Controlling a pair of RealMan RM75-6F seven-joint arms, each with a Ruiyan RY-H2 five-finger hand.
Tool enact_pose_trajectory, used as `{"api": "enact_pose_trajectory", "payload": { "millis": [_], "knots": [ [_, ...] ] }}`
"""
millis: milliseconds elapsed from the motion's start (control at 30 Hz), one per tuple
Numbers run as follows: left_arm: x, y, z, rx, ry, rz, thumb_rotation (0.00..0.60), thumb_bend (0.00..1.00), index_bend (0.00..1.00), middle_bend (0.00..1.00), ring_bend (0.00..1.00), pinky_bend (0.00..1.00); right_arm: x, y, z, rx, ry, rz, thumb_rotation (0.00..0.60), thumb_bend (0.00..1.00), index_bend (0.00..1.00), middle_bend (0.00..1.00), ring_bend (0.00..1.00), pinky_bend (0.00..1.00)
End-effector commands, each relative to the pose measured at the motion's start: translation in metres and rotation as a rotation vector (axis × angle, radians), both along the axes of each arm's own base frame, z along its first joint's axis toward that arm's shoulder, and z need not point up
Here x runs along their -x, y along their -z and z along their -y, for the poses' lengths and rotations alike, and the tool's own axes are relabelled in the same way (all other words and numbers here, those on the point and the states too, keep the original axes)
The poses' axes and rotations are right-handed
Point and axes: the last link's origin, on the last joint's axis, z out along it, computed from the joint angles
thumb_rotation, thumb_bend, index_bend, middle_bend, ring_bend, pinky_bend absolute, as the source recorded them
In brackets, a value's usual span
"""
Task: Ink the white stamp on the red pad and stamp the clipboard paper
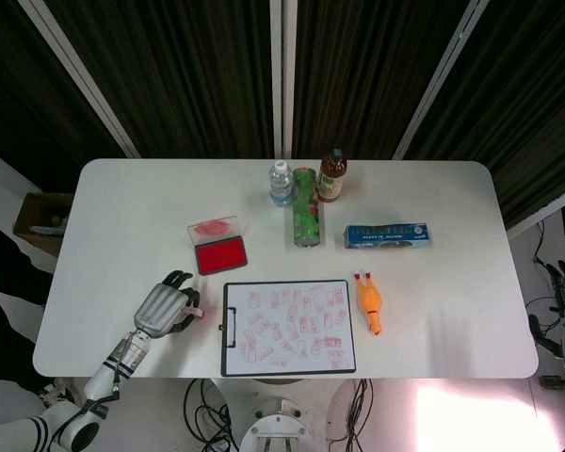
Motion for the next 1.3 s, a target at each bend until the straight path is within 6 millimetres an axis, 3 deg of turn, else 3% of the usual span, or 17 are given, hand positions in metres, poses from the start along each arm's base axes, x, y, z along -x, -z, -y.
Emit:
{"api": "enact_pose_trajectory", "payload": {
  "millis": [33, 333, 500, 833, 1033, 1300],
  "knots": [
    [0.000, 0.000, -0.001, 0.001, -0.003, 0.001, 0.600, 0.39, 0.56, 0.56, 0.18, 0.16, 0.001, 0.001, 0.000, -0.003, 0.002, 0.001, 0.600, 0.31, 0.00, 0.00, 0.00, 0.00],
    [-0.002, -0.004, -0.006, -0.008, -0.007, 0.029, 0.600, 0.41, 0.59, 0.58, 0.20, 0.16, 0.003, -0.001, -0.001, 0.004, 0.008, 0.002, 0.600, 0.31, 0.00, 0.00, 0.00, 0.00],
    [-0.009, -0.013, -0.019, -0.033, -0.007, 0.094, 0.600, 0.42, 0.59, 0.58, 0.24, 0.18, 0.003, -0.001, -0.001, 0.006, 0.008, 0.002, 0.600, 0.31, 0.00, 0.00, 0.00, 0.00],
    [-0.031, -0.023, -0.062, -0.066, 0.039, 0.135, 0.600, 0.45, 0.60, 0.61, 0.41, 0.44, 0.002, -0.002, -0.002, 0.009, 0.008, 0.005, 0.600, 0.31, 0.00, 0.00, 0.00, 0.00],
    [-0.044, -0.015, -0.090, -0.056, 0.039, 0.157, 0.600, 0.46, 0.61, 0.62, 0.46, 0.55, 0.002, -0.005, -0.003, 0.017, 0.014, 0.006, 0.600, 0.31, 0.00, 0.00, 0.00, 0.00],
    [-0.053, 0.009, -0.119, 0.000, -0.015, 0.160, 0.600, 0.46, 0.61, 0.63, 0.47, 0.56, 0.004, -0.006, -0.003, 0.017, 0.027, 0.009, 0.600, 0.31, 0.00, 0.00, 0.00, 0.00]
  ]
}}
